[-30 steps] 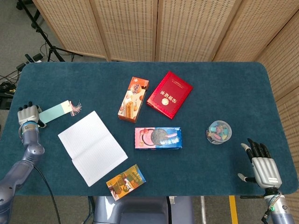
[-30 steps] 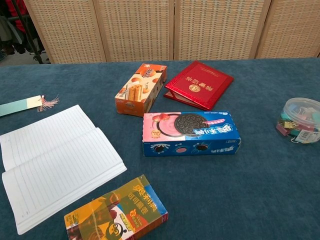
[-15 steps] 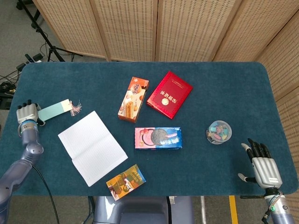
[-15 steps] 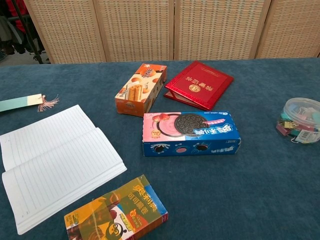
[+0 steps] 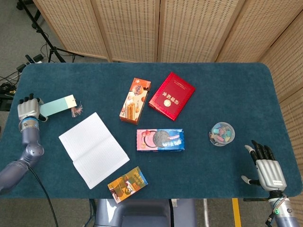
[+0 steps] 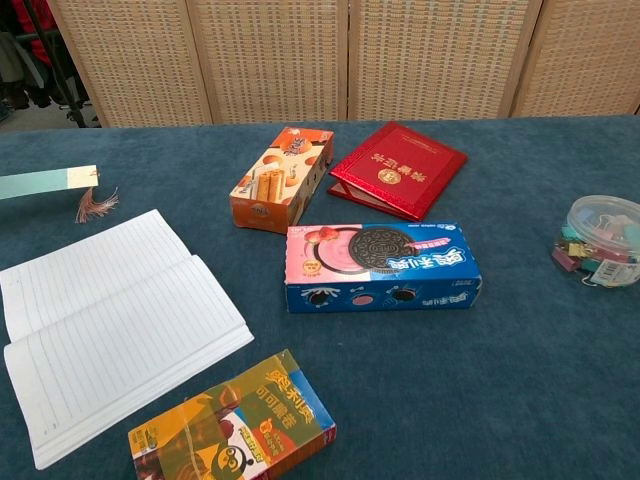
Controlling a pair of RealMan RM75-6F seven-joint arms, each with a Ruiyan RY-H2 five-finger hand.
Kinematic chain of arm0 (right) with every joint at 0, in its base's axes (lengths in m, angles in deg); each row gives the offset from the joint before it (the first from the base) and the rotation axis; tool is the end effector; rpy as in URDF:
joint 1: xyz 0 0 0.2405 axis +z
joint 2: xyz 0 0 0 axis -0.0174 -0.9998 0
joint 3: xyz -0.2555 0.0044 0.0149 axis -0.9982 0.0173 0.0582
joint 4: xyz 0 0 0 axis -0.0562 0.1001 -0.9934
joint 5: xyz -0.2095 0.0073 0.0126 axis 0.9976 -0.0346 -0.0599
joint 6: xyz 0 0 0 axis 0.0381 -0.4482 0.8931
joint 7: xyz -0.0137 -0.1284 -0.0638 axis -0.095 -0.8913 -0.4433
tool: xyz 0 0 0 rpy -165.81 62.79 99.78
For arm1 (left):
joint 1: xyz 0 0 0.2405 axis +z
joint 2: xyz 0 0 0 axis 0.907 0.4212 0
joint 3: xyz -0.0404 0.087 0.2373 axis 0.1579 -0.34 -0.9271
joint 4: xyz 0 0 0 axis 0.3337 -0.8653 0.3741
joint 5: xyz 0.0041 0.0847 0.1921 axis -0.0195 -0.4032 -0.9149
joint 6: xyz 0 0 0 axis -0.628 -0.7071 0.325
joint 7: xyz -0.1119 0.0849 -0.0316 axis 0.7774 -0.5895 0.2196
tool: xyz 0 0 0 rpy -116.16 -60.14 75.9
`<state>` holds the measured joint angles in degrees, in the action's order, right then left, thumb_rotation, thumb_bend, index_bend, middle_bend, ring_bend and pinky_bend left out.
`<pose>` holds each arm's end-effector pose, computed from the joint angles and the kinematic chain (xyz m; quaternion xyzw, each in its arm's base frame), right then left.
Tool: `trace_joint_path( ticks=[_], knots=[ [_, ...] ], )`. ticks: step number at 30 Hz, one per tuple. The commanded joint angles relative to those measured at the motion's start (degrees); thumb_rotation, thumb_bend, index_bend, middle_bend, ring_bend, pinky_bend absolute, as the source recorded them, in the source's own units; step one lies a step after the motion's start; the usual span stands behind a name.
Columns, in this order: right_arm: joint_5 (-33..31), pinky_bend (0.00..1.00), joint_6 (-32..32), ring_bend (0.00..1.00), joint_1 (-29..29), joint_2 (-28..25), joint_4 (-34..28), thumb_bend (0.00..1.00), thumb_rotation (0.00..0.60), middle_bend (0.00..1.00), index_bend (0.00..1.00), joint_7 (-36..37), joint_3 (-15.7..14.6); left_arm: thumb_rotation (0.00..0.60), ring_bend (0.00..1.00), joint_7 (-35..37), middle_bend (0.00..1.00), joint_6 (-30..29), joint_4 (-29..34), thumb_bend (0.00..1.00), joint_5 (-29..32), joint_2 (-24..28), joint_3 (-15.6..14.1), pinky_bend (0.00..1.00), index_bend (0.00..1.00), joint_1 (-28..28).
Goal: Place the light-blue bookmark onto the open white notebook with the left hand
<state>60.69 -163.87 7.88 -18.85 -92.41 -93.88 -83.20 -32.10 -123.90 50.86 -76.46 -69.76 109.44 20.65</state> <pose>-0.3223 -0.1830 0.1180 0.6285 -0.4292 0.3131 0.5681 -0.3373 0.4463 0.0949 -0.5013 -0.5275 -0.1520 0.6689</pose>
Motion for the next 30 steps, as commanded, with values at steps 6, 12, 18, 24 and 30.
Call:
trace_joint_path(
  ticks=[6,12,18,24,30],
  knots=[
    [0.6,0.00,-0.3,0.00,-0.1,-0.2,-0.3,0.10,0.600,0.00,0.10,0.4,-0.2,0.600,0.00,0.0,0.00,-9.6,17.3,0.40,2.3,6.7,-1.1,0.00,0.34,2.3],
    [1.5,0.00,-0.8,0.00,-0.3,-0.5,-0.6,0.10,0.600,0.00,0.10,0.7,-0.5,0.600,0.00,-1.3,0.00,-14.2,24.5,0.40,5.4,8.8,-2.4,0.00,0.34,3.0],
    [2.7,0.00,-1.8,0.00,-0.6,-0.9,-1.0,0.10,0.600,0.00,0.10,1.4,-0.7,0.600,0.00,-3.3,0.00,-17.4,31.1,0.40,9.7,10.6,-3.7,0.00,0.34,3.1],
    [3.9,0.00,-2.9,0.00,-1.0,-1.5,-1.4,0.10,0.600,0.00,0.10,2.3,-1.0,0.600,0.00,-3.4,0.00,-20.5,35.2,0.40,11.0,11.1,-4.6,0.00,0.34,3.1],
    [4.6,0.00,-3.4,0.00,-1.2,-1.8,-1.6,0.10,0.600,0.00,0.10,2.8,-1.1,0.600,0.00,-3.5,0.00,-22.9,37.6,0.40,11.6,11.2,-4.8,0.00,0.34,2.5]
  ],
)
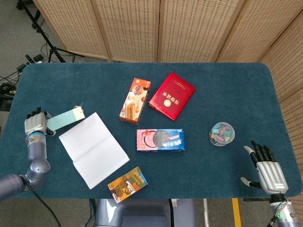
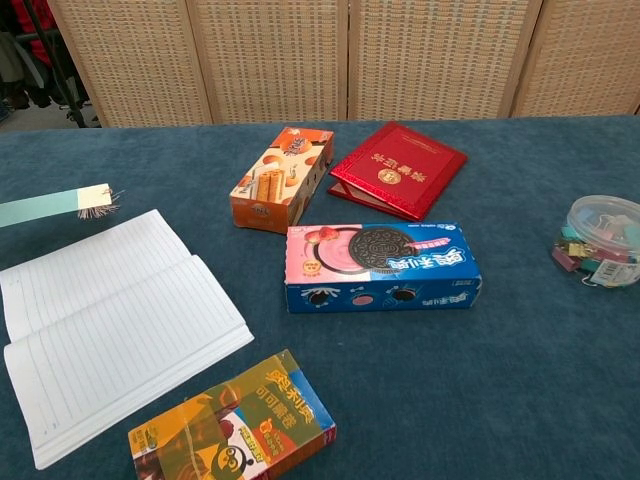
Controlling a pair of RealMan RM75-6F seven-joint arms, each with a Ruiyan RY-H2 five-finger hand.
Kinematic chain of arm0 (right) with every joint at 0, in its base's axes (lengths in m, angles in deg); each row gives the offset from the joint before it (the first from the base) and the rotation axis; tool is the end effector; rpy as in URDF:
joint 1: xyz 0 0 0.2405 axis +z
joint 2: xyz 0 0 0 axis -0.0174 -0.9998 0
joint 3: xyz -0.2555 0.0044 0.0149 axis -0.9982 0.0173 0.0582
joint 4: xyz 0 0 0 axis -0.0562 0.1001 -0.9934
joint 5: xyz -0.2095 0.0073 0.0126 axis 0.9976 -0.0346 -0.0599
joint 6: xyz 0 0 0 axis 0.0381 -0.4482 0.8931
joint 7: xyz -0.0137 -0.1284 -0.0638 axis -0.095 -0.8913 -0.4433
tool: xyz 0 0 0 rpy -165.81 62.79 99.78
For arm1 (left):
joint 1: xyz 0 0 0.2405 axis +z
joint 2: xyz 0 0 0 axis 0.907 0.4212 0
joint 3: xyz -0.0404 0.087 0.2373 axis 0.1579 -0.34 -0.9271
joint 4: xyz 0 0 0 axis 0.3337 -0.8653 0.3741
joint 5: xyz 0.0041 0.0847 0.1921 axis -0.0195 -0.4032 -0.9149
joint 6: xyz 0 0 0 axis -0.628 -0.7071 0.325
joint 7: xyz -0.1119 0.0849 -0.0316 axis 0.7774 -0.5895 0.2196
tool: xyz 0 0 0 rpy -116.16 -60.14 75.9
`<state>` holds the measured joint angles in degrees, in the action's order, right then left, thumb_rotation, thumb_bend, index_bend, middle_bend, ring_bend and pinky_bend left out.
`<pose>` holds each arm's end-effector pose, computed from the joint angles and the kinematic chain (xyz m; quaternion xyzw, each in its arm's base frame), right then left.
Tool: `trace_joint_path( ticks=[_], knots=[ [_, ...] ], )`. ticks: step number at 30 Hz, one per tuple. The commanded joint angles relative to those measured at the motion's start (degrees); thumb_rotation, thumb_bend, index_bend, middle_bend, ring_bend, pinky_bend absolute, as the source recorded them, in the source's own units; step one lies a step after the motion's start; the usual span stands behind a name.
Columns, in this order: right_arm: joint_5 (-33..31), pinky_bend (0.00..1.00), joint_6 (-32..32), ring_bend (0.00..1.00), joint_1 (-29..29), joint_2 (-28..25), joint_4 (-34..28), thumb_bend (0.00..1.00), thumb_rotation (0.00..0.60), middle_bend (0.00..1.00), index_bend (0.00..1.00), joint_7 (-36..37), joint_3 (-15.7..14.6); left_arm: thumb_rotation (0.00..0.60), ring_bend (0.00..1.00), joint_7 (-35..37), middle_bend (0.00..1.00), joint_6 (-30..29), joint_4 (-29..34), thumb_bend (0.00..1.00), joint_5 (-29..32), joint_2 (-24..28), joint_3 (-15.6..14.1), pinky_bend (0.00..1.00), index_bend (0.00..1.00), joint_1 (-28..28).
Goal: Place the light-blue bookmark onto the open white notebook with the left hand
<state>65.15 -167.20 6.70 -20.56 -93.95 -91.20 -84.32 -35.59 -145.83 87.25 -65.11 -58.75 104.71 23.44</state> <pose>-0.3120 -0.1731 0.1267 0.6313 -0.4193 0.3437 0.5546 -0.2915 0.3829 0.0794 -0.4890 -0.5713 -0.1434 0.6434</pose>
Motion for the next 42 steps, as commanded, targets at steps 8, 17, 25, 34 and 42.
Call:
trace_joint_path(
  ticks=[8,17,25,34,42],
  knots=[
    [0.4,0.00,-0.1,0.00,-0.1,-0.2,-0.1,0.10,0.600,0.00,0.10,0.4,-0.1,0.600,0.00,-0.5,0.00,-3.5,3.9,0.40,-0.2,0.2,-0.6,0.00,0.34,-1.0],
    [0.8,0.00,-0.5,0.00,-0.3,-0.4,-0.2,0.10,0.600,0.00,0.10,0.8,-0.1,0.600,0.00,-2.5,0.00,-7.7,6.5,0.40,0.4,-1.7,-1.5,0.00,0.34,-2.2],
    [1.5,0.00,-1.1,0.00,-0.5,-0.8,-0.3,0.10,0.600,0.00,0.10,1.7,-0.2,0.600,0.00,-3.4,0.00,-9.7,8.0,0.40,0.8,-3.3,-1.7,0.00,0.34,-2.4],
    [2.0,0.00,-1.7,0.00,-0.7,-1.1,-0.4,0.10,0.600,0.00,0.10,2.3,-0.3,0.600,0.00,-4.1,0.00,-11.6,9.8,0.40,0.9,-4.6,-1.7,0.00,0.34,-2.7],
    [2.2,0.00,-1.9,0.00,-0.9,-1.2,-0.4,0.10,0.600,0.00,0.10,2.6,-0.3,0.600,0.00,-4.7,0.00,-13.3,10.7,0.40,1.2,-5.9,-1.9,0.00,0.34,-2.6]
  ],
)
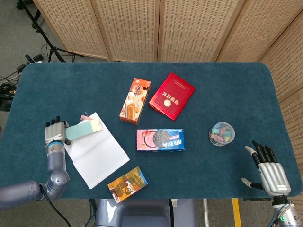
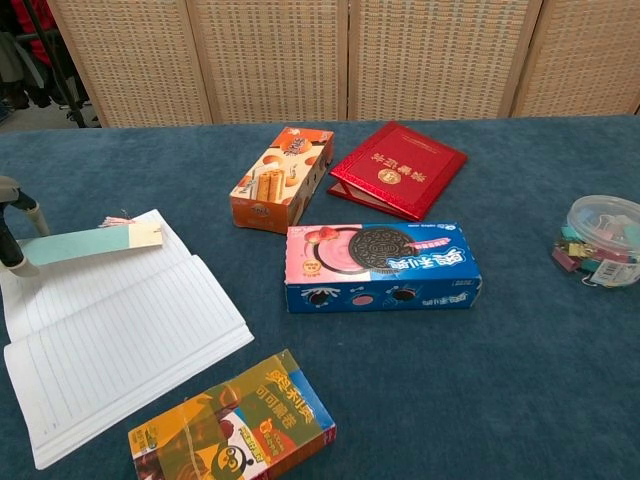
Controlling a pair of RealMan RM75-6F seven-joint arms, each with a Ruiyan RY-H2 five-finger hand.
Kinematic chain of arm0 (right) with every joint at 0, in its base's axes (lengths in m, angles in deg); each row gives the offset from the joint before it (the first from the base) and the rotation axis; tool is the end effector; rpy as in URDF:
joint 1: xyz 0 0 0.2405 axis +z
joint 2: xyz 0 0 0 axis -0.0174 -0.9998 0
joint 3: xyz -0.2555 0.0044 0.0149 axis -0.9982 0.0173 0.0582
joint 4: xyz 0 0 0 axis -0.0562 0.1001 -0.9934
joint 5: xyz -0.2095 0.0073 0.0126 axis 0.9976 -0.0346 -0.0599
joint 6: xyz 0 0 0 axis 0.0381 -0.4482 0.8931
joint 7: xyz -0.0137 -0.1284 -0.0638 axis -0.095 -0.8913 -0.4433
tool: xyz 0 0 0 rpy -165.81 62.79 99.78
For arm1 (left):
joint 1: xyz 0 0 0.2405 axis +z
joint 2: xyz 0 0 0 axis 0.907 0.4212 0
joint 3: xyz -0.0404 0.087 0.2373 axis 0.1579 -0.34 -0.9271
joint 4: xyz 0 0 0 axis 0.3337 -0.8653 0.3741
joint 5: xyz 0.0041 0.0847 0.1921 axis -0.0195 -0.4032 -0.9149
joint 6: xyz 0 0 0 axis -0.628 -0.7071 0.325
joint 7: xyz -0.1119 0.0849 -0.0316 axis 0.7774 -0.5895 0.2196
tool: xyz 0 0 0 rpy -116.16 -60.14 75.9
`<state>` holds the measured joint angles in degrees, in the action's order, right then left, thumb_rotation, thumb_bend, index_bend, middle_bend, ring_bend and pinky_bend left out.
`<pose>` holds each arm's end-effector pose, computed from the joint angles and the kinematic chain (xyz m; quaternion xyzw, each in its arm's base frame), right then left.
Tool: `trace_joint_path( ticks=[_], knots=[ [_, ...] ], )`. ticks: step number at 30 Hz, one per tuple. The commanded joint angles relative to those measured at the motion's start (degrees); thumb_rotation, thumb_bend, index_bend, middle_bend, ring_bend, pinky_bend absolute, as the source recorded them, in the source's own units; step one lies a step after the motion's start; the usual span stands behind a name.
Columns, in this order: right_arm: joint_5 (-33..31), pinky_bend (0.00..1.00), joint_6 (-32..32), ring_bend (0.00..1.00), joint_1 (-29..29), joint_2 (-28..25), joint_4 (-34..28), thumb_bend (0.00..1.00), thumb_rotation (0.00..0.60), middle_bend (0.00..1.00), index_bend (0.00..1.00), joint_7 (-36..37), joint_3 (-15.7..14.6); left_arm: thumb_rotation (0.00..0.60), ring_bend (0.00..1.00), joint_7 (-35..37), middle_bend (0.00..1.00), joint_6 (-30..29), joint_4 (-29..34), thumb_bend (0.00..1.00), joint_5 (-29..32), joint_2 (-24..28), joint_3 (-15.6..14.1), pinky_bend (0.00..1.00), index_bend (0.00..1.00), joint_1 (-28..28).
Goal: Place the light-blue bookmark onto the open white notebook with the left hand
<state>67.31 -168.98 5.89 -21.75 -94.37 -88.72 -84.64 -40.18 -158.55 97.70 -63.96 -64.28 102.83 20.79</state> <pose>-0.3090 -0.1679 0.1342 0.6278 -0.4177 0.3619 0.5482 -0.2414 0.3525 0.0291 -0.5288 -0.5635 -0.1222 0.6228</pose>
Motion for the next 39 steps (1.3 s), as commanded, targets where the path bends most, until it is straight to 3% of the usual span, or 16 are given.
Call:
trace_joint_path(
  ticks=[1,32,39],
  knots=[
    [0.1,0.00,-0.1,0.00,-0.1,-0.1,0.0,0.10,0.600,0.00,0.10,0.1,0.0,0.600,0.00,-0.2,0.00,-0.9,0.4,0.40,0.0,-0.5,-0.1,0.00,0.34,0.1],
    [1.2,0.00,-0.8,0.00,-0.4,-0.4,-0.2,0.10,0.600,0.00,0.10,0.8,-0.3,0.600,0.00,-3.6,0.00,-5.5,1.7,0.39,1.4,-5.1,1.9,0.00,0.34,-0.9],
    [1.3,0.00,-0.9,0.00,-0.4,-0.5,-0.1,0.10,0.600,0.00,0.10,1.1,-0.2,0.600,0.00,-4.4,0.00,-5.4,1.7,0.29,1.7,-5.5,2.1,0.00,0.34,-0.7]
  ],
)
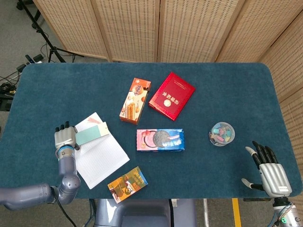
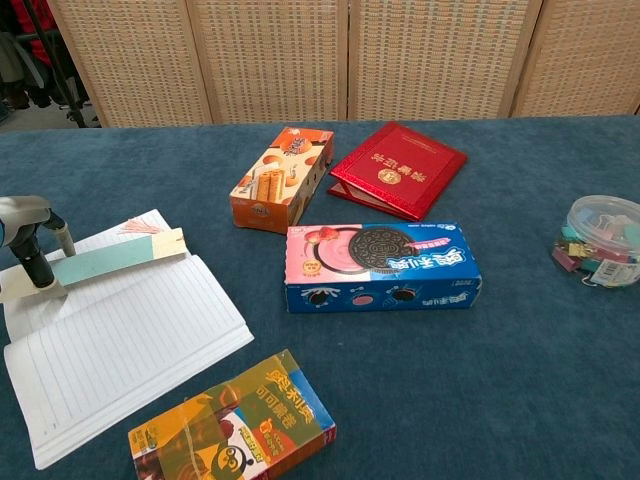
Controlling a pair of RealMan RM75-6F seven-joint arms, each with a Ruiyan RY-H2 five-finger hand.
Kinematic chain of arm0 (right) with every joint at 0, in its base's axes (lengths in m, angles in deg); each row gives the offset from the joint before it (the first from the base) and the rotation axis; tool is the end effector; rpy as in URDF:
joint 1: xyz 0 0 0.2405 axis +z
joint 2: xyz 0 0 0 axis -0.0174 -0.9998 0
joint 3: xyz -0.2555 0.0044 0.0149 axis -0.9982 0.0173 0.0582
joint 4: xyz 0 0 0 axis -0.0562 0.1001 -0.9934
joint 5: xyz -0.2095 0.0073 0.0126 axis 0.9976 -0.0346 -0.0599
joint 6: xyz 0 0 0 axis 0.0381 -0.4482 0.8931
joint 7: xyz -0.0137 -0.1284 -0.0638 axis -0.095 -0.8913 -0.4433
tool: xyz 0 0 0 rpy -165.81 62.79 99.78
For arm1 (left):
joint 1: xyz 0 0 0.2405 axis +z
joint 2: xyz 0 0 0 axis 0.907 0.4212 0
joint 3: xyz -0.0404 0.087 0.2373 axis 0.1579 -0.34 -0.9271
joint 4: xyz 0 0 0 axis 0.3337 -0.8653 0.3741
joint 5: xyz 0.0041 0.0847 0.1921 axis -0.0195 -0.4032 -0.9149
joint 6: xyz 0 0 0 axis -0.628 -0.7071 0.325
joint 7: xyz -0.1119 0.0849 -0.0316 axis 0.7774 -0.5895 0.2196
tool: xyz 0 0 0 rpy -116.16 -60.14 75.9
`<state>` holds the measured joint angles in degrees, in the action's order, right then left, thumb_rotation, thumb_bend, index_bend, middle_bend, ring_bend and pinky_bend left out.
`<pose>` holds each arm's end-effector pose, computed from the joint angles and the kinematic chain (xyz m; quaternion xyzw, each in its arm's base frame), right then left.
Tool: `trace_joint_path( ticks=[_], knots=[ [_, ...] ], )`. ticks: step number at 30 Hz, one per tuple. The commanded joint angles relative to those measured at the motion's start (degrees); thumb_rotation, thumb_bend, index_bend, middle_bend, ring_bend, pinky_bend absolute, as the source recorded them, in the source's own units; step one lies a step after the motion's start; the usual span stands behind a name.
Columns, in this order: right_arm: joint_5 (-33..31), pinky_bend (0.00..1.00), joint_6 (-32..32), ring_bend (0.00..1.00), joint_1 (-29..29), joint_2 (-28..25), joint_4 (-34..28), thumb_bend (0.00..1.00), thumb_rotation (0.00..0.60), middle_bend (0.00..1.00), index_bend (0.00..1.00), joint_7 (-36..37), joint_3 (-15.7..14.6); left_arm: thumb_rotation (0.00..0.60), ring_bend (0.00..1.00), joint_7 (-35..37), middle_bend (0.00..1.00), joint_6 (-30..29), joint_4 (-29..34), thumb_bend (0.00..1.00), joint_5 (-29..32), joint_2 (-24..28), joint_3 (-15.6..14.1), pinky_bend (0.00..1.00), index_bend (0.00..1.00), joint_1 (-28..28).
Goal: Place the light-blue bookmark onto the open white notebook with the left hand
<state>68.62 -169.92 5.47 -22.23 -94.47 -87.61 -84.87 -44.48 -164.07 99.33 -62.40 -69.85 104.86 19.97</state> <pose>-0.3071 -0.1649 0.1372 0.6277 -0.4156 0.3709 0.5438 -0.2169 0.3396 0.0003 -0.5368 -0.5703 -0.1067 0.6126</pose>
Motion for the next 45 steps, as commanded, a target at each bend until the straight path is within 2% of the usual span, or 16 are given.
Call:
trace_joint_path(
  ticks=[1,7,11,19,25,27,30,32,34,35,37,39,43,45],
  knots=[
    [0.0,0.00,0.0,0.00,0.0,0.0,0.0,0.10,0.600,0.00,0.10,0.0,0.0,0.600,0.00,-0.2,0.00,0.2,0.1,0.26,0.1,0.1,0.1,0.00,0.34,0.1],
    [0.1,0.00,-0.1,0.00,-0.1,0.0,0.0,0.10,0.600,0.00,0.10,-0.1,0.0,0.600,0.00,-0.6,0.00,0.5,0.6,0.08,-0.3,0.5,0.0,0.00,0.34,0.5],
    [0.2,0.00,-0.2,0.00,-0.1,0.0,-0.1,0.10,0.600,0.00,0.10,-0.2,0.0,0.600,0.00,-0.7,0.00,0.9,1.2,0.01,-0.5,0.9,0.0,0.00,0.34,0.7],
    [0.2,0.00,-0.2,0.00,-0.1,-0.1,-0.1,0.10,0.600,0.00,0.10,0.0,0.0,0.600,0.00,-0.6,0.00,1.3,3.8,0.00,-1.7,3.0,-0.5,0.00,0.34,1.3],
    [0.3,0.00,-0.3,0.00,-0.2,0.0,-0.1,0.10,0.600,0.00,0.10,-0.2,0.0,0.600,0.00,2.3,0.00,1.9,8.1,0.01,-6.0,7.2,-0.3,0.00,0.34,2.9],
    [0.3,0.00,-0.2,0.00,-0.1,0.0,0.0,0.10,0.600,0.00,0.10,-0.3,0.0,0.600,0.00,4.3,0.00,2.9,9.4,0.06,-8.4,8.9,-0.2,0.00,0.29,3.7],
    [0.2,0.00,-0.3,0.00,-0.2,0.1,-0.1,0.10,0.600,0.00,0.10,-0.4,0.0,0.600,0.00,8.1,0.00,6.4,11.5,0.15,-13.0,12.4,-0.3,0.00,0.12,5.3],
    [0.0,0.00,-0.3,0.00,-0.2,0.1,-0.1,0.10,0.600,0.00,0.10,-0.5,0.1,0.600,0.00,10.3,0.00,8.6,12.8,0.22,-16.5,15.1,-0.7,0.00,0.05,6.4],
    [-0.1,0.00,-0.3,0.00,-0.2,0.2,-0.1,0.10,0.600,0.00,0.10,-0.5,0.2,0.600,0.00,11.6,0.00,9.8,13.6,0.33,-19.5,17.1,-1.3,0.00,0.00,7.1],
    [-0.2,0.00,-0.3,0.00,-0.2,0.2,-0.1,0.10,0.600,0.00,0.10,-0.7,0.2,0.600,0.00,12.3,0.00,10.4,14.2,0.39,-21.6,18.4,-1.9,0.00,0.00,7.6],
    [-0.1,0.00,-0.3,0.00,-0.2,0.3,-0.1,0.10,0.600,0.00,0.10,-0.9,0.2,0.600,0.00,13.7,0.00,11.8,15.5,0.59,-24.9,20.8,-2.9,0.00,0.00,8.3],
    [-0.1,0.00,-0.4,0.00,-0.2,0.3,-0.2,0.10,0.600,0.00,0.10,-1.1,0.2,0.600,0.00,14.4,0.00,13.4,16.6,0.72,-27.0,22.6,-3.8,0.00,0.00,8.6],
    [0.0,0.00,-0.4,0.00,-0.3,0.4,-0.3,0.10,0.600,0.00,0.10,-1.4,0.2,0.600,0.00,14.6,0.00,16.7,18.9,0.86,-30.5,26.4,-6.0,0.00,0.00,8.7],
    [-0.2,0.00,-0.5,0.00,-0.4,0.4,-0.3,0.10,0.600,0.00,0.10,-1.4,0.3,0.600,0.00,13.5,0.00,20.3,20.9,0.88,-33.2,29.5,-8.7,0.00,0.00,8.3]
  ],
)
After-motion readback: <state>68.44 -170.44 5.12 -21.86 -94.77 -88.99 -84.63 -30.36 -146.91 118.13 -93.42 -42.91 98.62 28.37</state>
